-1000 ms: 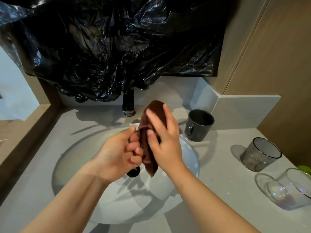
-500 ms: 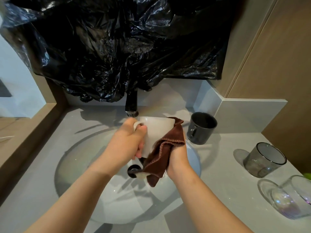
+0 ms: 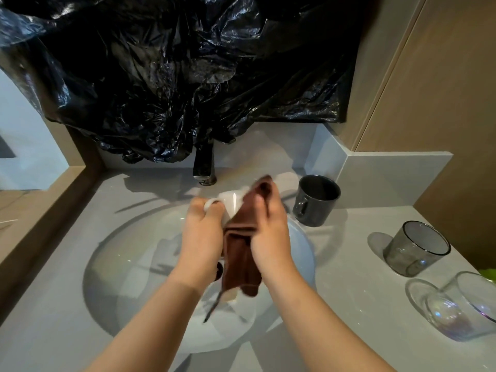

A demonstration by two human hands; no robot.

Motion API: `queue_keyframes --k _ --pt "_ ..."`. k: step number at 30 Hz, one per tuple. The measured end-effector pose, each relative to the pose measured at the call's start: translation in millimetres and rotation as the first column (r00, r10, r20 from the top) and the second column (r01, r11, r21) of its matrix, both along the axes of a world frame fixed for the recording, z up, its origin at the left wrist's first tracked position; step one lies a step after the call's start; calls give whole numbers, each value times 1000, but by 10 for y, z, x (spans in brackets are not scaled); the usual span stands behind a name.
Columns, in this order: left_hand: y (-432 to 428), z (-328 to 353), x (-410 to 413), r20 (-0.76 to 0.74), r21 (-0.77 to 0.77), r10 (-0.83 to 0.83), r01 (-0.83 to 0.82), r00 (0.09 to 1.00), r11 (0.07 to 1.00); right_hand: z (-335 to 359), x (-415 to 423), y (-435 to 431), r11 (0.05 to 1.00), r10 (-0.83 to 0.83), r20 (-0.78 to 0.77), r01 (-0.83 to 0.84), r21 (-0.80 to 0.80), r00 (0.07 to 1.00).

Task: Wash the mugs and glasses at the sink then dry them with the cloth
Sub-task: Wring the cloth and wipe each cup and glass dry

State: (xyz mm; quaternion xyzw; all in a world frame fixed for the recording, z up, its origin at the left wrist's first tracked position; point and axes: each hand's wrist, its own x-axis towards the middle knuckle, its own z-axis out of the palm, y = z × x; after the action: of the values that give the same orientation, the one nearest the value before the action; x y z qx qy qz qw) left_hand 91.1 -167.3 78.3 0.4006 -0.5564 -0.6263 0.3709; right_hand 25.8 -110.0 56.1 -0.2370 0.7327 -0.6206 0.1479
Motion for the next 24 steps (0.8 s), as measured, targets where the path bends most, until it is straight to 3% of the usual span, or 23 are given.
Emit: queue_keyframes --k 2,4,9,13,16,18,24 --pt "18 6 -1 9 9 -11 11 1000 1000 -22 80 81 974 134 -409 -43 224 903" --pt "-10 38 9 21 12 -22 22 1000 1000 -85 211 169 961 206 -534 -65 269 820" --pt "7 -102 79 8 54 -65 65 998 996 -133 153 227 963 226 -550 -100 248 804" --pt "45 -92 56 -42 11 -61 62 997 998 160 -13 92 960 193 -416 -82 269 889" --pt "-70 11 52 -79 32 0 3 997 999 -15 190 138 967 223 -613 -90 239 758" --pt "-130 8 79 -84 59 14 -9 996 998 -151 307 195 955 276 -629 -131 268 726" --pt "-70 -42 70 -110 71 -25 33 994 997 225 2 -35 972 197 -391 -127 197 899"
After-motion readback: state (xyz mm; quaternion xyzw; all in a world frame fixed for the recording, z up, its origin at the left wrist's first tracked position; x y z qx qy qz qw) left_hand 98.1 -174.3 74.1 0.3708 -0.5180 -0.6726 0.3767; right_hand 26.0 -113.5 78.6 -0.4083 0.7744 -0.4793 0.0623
